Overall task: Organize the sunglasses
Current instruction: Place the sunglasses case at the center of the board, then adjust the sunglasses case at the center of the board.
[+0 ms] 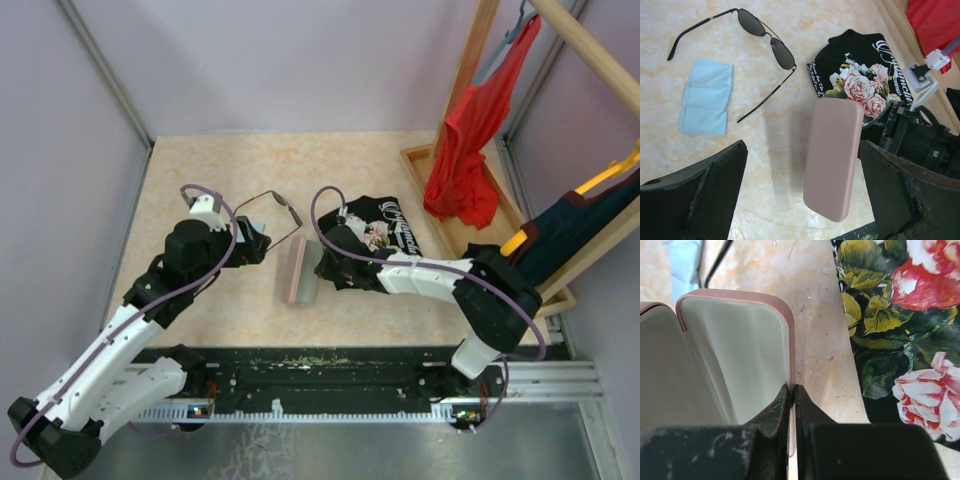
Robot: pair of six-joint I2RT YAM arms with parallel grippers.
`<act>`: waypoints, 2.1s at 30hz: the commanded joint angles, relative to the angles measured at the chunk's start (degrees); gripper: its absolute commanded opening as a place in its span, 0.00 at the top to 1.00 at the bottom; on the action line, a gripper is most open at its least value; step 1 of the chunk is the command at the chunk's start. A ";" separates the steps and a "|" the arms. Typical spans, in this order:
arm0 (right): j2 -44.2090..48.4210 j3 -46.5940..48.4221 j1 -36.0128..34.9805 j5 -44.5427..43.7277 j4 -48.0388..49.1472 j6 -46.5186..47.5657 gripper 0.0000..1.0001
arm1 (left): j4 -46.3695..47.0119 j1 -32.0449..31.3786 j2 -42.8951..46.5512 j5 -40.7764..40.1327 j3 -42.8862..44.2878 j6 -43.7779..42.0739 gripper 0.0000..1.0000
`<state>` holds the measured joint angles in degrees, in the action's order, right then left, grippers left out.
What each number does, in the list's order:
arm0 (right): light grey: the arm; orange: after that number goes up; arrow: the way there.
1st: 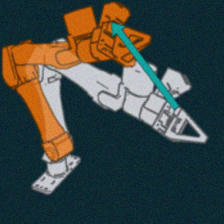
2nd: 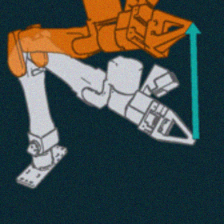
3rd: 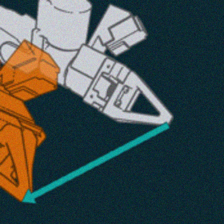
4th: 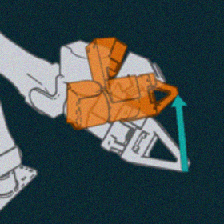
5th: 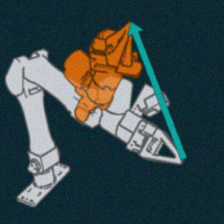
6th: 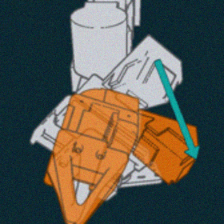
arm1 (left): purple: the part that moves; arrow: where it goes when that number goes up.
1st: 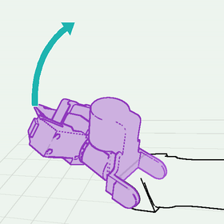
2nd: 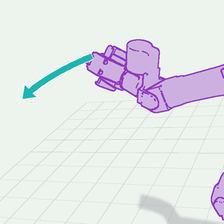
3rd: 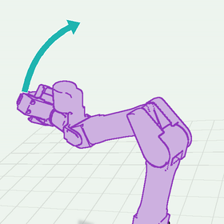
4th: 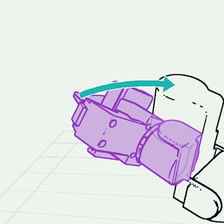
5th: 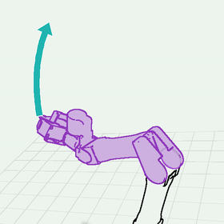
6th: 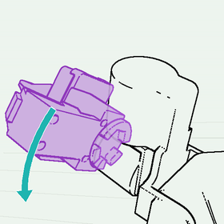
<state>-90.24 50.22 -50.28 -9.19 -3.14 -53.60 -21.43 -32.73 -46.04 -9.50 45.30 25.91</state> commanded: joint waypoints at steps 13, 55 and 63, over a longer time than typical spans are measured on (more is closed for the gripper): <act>-9.78 4.91 -1.14 0.45 3.65 -8.30 0.94 | -3.05 0.21 0.94 0.39 -1.55 -0.47 0.01; -18.44 24.13 10.22 28.55 -5.79 61.29 0.53 | -9.09 0.19 9.57 -7.19 3.80 -5.12 0.00; -24.50 29.39 10.68 32.61 -8.39 62.51 0.54 | -9.62 0.21 12.16 -9.18 4.39 -5.86 0.00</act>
<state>-112.68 74.83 -39.92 19.81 -11.05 6.72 -30.15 -32.73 -35.14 -17.04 47.27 21.43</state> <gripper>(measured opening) 0.473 0.998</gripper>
